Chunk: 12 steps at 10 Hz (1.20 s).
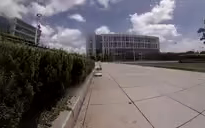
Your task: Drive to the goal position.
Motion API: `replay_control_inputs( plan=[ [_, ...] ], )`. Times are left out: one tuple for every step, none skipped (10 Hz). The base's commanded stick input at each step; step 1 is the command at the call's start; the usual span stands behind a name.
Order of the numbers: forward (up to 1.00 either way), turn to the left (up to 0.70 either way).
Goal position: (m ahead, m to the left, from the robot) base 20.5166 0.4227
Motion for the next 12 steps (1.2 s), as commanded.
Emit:
replay_control_inputs(
  plan=[
    [0.04,0.00],
    [0.04,0.00],
    [0.04,0.00],
    [0.04,0.00],
    [0.04,0.00],
    [0.04,0.00],
    [0.04,0.00],
    [0.04,0.00],
    [0.04,0.00],
    [0.04,0.00],
    [0.04,0.00],
    [0.03,0.00]
  ],
)
